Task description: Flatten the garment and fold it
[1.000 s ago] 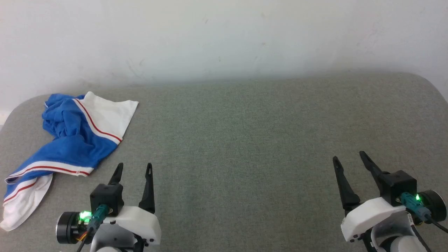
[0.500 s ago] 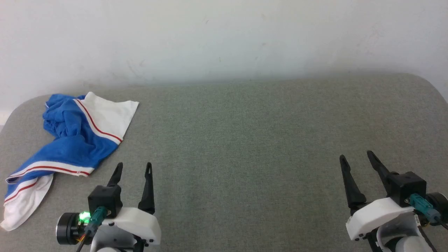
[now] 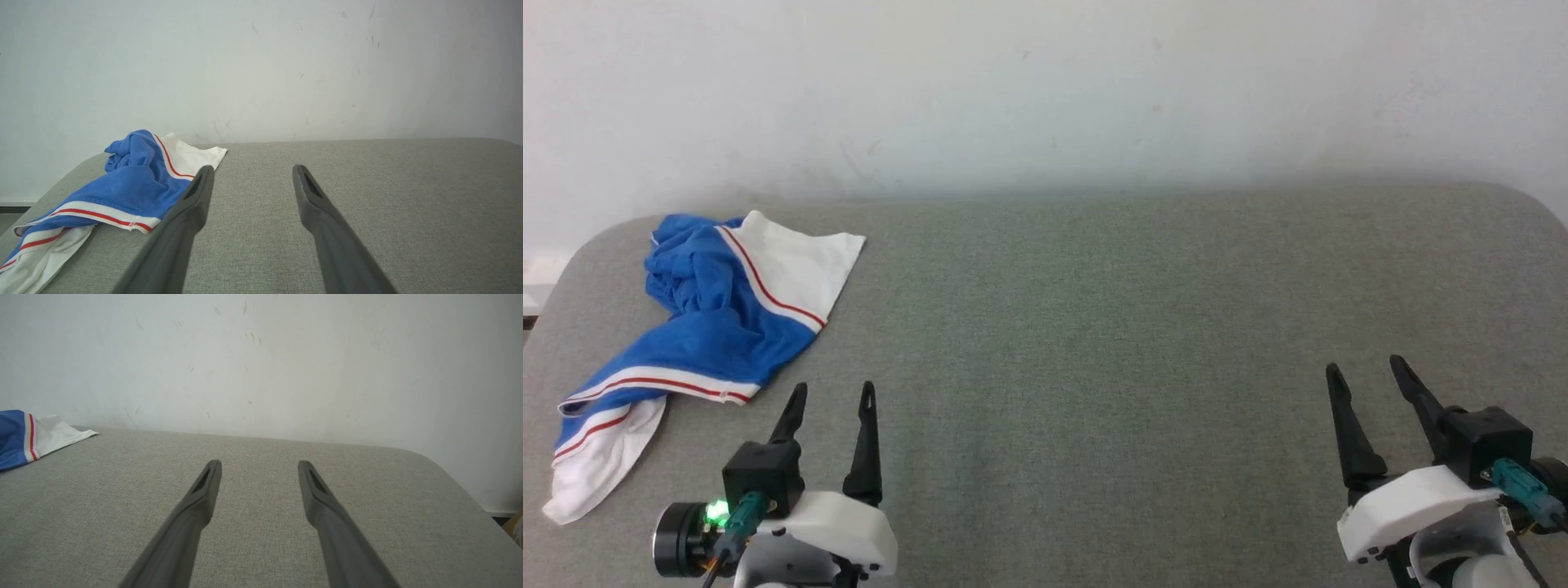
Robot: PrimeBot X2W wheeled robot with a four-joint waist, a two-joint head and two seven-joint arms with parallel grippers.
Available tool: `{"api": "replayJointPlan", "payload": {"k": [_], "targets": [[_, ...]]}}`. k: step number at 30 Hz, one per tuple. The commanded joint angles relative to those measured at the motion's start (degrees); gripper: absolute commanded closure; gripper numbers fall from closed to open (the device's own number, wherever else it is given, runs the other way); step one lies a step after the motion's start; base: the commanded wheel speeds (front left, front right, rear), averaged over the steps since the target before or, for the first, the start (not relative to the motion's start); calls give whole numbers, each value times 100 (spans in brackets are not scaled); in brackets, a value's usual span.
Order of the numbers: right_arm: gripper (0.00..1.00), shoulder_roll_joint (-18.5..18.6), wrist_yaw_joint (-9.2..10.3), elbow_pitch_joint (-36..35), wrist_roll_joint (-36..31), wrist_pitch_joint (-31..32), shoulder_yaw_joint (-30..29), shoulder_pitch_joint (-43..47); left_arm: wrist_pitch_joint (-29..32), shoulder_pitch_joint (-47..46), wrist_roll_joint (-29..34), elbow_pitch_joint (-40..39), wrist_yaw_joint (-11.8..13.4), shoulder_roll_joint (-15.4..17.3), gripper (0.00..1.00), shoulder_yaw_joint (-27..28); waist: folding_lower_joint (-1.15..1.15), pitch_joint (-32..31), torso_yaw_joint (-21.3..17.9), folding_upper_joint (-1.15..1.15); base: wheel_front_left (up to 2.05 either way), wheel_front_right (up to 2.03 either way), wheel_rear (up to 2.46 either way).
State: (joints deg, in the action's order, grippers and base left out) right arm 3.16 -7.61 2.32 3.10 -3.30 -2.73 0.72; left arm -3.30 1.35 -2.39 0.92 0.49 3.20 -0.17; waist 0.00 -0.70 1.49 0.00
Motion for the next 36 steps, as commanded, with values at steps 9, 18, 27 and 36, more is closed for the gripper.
{"api": "replayJointPlan", "payload": {"k": [9,18,27,36], "targets": [[0,-9,4,70,90,-163,-40,67,-162,178,-103,29,-6,-11,0,42,0,-26,293,0,0,0,0],[0,-11,5,148,79,-271,1,63,-270,266,-188,41,17,-13,0,49,0,-67,618,0,0,0,0],[0,-13,6,262,103,-379,92,63,-378,335,-240,52,19,-15,0,66,0,-127,1014,0,0,0,0],[0,-15,7,369,109,-486,192,36,-486,386,-313,83,24,-18,0,125,0,-131,1458,0,0,0,0]]}}
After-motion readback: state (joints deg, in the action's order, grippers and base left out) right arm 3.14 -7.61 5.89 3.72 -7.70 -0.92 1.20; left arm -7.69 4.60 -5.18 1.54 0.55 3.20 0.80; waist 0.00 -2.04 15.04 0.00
